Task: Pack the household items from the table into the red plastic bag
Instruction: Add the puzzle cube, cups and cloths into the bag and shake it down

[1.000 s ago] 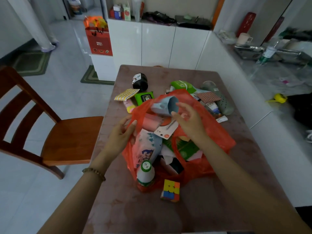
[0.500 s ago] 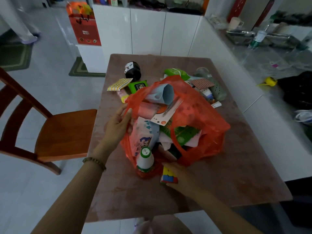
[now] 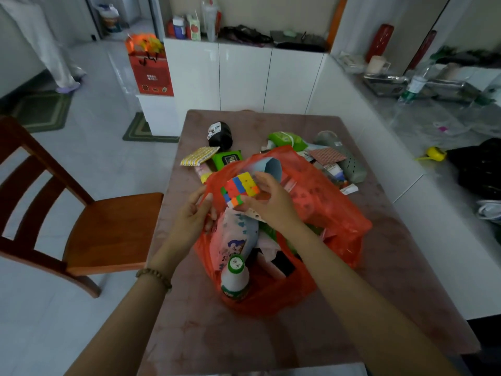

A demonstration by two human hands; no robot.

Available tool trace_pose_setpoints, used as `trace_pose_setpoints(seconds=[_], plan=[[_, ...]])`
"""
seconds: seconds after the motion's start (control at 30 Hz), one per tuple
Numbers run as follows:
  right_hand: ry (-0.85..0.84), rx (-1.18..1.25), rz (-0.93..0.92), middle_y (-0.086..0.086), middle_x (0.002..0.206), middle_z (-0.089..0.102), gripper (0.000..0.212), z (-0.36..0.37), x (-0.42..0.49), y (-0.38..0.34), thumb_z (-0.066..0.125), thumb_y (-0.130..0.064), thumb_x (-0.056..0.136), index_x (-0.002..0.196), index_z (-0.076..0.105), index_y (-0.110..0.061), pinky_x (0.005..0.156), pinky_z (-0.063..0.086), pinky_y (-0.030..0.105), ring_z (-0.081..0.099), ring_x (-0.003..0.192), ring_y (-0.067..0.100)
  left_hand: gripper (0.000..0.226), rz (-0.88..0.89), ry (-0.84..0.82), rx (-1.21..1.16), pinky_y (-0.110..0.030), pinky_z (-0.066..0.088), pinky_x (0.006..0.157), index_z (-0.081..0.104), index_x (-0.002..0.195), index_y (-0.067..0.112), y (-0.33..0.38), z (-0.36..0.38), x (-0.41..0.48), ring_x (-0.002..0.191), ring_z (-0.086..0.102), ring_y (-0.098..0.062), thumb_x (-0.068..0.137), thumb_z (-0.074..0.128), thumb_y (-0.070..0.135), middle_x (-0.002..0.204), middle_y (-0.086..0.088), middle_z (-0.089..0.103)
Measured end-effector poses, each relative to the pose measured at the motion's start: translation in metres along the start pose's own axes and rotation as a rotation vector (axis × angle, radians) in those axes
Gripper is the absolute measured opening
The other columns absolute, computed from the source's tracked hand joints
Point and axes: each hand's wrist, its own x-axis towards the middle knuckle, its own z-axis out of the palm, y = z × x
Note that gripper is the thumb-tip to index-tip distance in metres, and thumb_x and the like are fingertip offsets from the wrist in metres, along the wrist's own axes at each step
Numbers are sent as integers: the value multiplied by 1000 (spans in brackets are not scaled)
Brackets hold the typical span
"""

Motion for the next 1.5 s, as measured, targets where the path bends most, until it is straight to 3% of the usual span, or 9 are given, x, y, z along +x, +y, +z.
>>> trace_pose_setpoints(seconds=[0.07, 0.2, 0.37, 0.53, 0.73, 0.9, 0.97, 1.13, 1.5], plan=[[39, -150, 7, -6, 121, 50, 47, -5, -2, 9, 69, -28, 84, 125, 49, -16, 81, 41, 19, 50, 108, 7, 28, 16, -13, 22, -15, 37, 39, 48, 124, 3, 1, -2, -1, 38, 41, -4, 100, 39, 16, 51, 9, 56], [232, -554, 12, -9, 78, 43, 39, -25, -43, 36, 64, -51, 80, 80, 44, -18, 52, 30, 21, 42, 65, 9, 25, 22, -11, 84, -12, 35, 41, 52, 95, -5, 0, -7, -2, 37, 41, -3, 100, 36, 14, 50, 6, 59], [93, -724, 294, 0, 94, 56, 55, -36, -67, 63, 58, -68, 74, 89, 58, -15, 66, 41, 31, 56, 85, 18, 38, -1, -16, 143, -9, 33, 40, 57, 72, 12, 6, -5, -1, 34, 43, -2, 101, 33, 17, 41, 3, 54], [-55, -863, 384, 3, 86, 61, 61, -39, -68, 80, 54, -77, 67, 75, 51, -16, 56, 34, 29, 59, 80, 21, 31, -12, -64, 98, -13, 36, 40, 62, 90, 10, 4, 1, 5, 36, 42, -5, 101, 35, 21, 53, -2, 51], [-155, -705, 447, -6, 50, 42, 58, -41, -81, 87, 61, -70, 70, 51, 38, -21, 46, 26, 26, 40, 48, 9, 39, -16, -95, 124, -15, 37, 40, 58, 106, -7, -2, 10, 9, 35, 41, -5, 101, 33, 23, 46, 5, 53], [-502, -71, 563, -3, 81, 69, 50, -38, -88, 75, 66, -53, 77, 100, 61, -9, 80, 49, 25, 64, 76, 11, 41, -38, -106, 121, -16, 30, 37, 52, 104, -12, 4, 15, 6, 33, 33, -4, 101, 34, 25, 44, 4, 45], [-568, 72, 491, -2, 64, 63, 33, -47, -89, 58, 62, -40, 86, 94, 60, -8, 76, 50, 31, 59, 61, 11, 40, -80, -159, 83, -14, 24, 36, 51, 99, -12, 7, 16, 5, 35, 25, -3, 100, 35, 25, 49, 1, 30], [-326, 185, 337, -10, 50, 35, 10, -110, -68, -15, 48, -17, 97, 90, 55, -15, 47, 28, 20, 30, 46, 6, 36, 8, -150, 81, -11, 25, 37, 55, 80, -2, 62, 17, 7, 36, 24, -2, 99, 38, 24, 41, 10, 28], [-20, -73, -23, -6, 49, 36, 19, -240, -13, -165, 73, -23, 74, 84, 58, -18, 40, 21, 19, 26, 44, 8, 33, 283, -189, 58, -13, 24, 35, 58, 77, 15, 226, 41, 66, 35, 26, -3, 100, 38, 27, 40, 11, 34]])
